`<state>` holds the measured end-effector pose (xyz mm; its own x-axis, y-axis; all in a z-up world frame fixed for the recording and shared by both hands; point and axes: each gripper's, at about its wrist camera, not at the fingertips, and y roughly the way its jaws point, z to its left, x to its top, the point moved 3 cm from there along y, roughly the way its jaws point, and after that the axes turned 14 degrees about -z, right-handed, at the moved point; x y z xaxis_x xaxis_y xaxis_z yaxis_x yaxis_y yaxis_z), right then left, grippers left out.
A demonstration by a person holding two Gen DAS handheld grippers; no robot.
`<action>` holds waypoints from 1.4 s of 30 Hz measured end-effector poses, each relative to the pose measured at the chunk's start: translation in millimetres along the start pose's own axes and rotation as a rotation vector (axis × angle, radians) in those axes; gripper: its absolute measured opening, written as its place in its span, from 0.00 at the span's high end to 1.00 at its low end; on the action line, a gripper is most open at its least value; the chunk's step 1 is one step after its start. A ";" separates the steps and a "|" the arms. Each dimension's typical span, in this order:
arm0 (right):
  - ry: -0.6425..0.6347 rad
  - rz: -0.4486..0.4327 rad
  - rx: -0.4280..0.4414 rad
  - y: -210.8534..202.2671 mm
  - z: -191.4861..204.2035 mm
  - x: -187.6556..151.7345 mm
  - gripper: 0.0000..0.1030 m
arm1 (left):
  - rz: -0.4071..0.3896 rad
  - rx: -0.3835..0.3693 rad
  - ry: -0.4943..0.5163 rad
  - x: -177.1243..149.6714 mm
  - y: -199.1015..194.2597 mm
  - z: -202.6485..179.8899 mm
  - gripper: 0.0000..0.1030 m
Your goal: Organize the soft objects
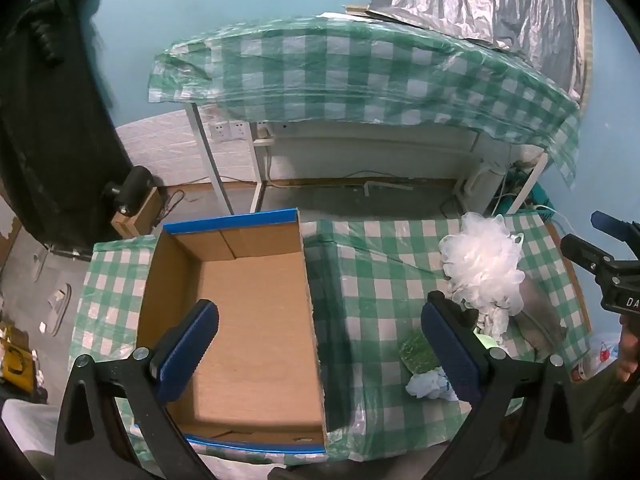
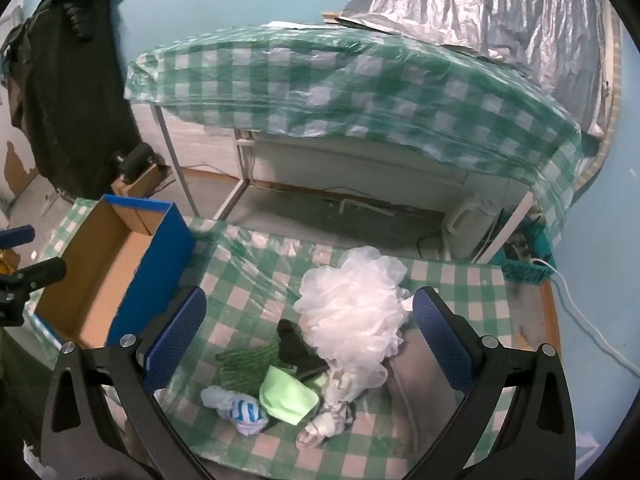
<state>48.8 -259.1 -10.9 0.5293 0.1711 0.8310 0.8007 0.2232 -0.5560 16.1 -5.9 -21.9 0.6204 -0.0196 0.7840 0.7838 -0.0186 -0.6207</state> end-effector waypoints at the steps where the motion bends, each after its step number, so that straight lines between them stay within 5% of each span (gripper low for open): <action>1: 0.000 -0.001 -0.001 -0.1 0.2 0.0 0.01 | 0.002 -0.002 0.001 0.4 1.3 -0.7 0.01; 42: 0.005 0.006 -0.025 2.8 -5.0 1.8 0.01 | -0.016 -0.013 -0.020 -0.9 -3.5 7.7 0.01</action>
<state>53.4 -263.0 -10.8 0.5352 0.1672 0.8280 0.8043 0.1986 -0.5600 13.0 1.8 -20.3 0.6086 0.0003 0.7935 0.7931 -0.0320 -0.6082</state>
